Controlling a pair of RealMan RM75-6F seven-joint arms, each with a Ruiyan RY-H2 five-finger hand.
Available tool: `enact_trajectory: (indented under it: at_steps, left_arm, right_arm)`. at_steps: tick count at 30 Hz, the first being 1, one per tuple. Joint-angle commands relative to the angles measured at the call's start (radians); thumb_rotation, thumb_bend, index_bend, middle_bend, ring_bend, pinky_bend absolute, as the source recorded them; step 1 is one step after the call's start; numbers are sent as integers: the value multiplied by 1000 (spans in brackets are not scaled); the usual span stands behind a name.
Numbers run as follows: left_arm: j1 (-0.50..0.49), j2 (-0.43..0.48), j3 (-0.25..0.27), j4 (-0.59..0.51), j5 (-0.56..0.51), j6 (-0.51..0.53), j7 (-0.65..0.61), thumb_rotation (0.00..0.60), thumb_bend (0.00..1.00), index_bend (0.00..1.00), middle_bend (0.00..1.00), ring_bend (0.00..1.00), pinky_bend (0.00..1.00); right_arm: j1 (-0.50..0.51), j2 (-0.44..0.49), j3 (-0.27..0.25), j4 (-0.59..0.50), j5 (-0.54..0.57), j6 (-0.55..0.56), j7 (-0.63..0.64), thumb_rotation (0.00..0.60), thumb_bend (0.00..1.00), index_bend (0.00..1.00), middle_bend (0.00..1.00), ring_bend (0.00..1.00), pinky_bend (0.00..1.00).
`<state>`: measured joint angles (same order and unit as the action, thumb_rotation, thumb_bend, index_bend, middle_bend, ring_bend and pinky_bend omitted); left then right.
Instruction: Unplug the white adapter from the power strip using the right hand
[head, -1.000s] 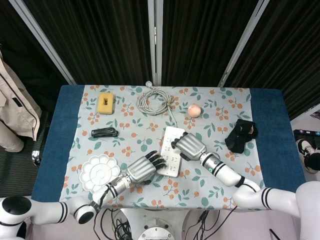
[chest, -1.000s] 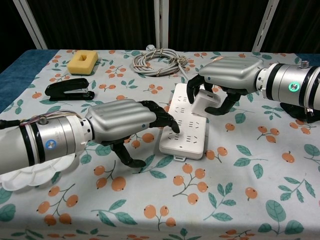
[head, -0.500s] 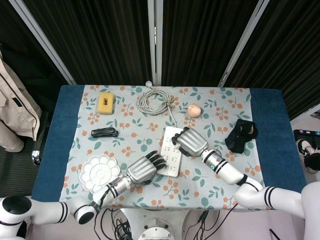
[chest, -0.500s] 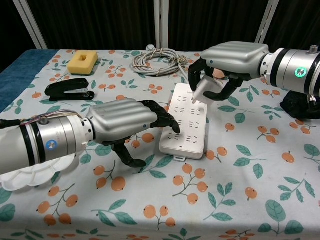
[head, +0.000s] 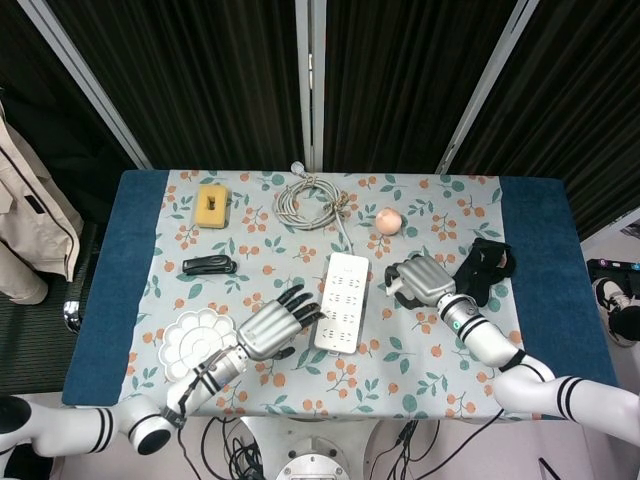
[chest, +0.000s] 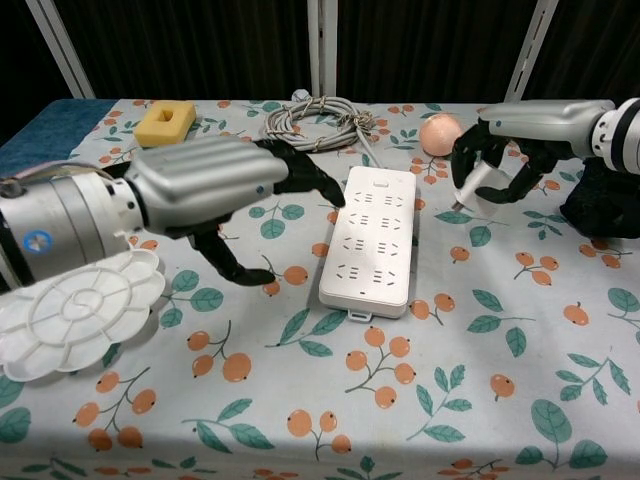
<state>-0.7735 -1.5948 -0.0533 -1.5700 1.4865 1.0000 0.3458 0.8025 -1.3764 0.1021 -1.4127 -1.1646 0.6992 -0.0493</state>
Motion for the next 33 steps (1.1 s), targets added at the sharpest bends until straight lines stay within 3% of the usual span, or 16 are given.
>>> enact_trajectory:
  at_steps: [1, 4, 7, 12, 16, 22, 28, 33]
  left_arm:
    - [50, 65, -17, -49, -15, 74, 27, 600, 222, 176, 154, 71, 70]
    - [88, 117, -29, -79, -48, 122, 36, 600, 214, 176, 154, 71, 70]
    - [136, 174, -34, -103, -77, 182, 43, 600, 212, 176, 154, 71, 70]
    - [242, 270, -27, -134, -128, 297, 34, 600, 209, 176, 154, 71, 70]
    - [350, 348, -10, -137, -176, 418, 74, 600, 209, 176, 154, 71, 61]
    - [488, 424, 27, -161, -217, 530, 31, 600, 209, 176, 154, 71, 50]
    - [608, 450, 55, -173, -186, 663, -6, 600, 209, 176, 153, 71, 49]
    - [663, 438, 81, -182, -133, 713, -1, 600, 208, 176, 154, 71, 47]
  right_arm:
    - [1, -1, -1, 21, 37, -45, 29, 600, 343, 104, 292, 198, 223]
    - [-2, 5, 5, 18, 39, -39, 34, 600, 263, 0, 115, 66, 154]
    - [-22, 23, 9, 1, 23, 5, 39, 600, 245, 0, 58, 19, 132]
    - [-93, 80, 2, -70, -28, 148, 21, 600, 246, 0, 59, 13, 124]
    - [-213, 132, -18, -148, -111, 372, 25, 600, 249, 0, 108, 19, 123]
    - [-399, 196, -70, -201, -212, 647, 70, 600, 266, 0, 142, 23, 123]
    - [-544, 249, -120, -266, -229, 795, 37, 600, 266, 0, 122, 22, 123]
    - [-616, 274, -153, -299, -255, 842, 42, 600, 267, 0, 107, 5, 108]
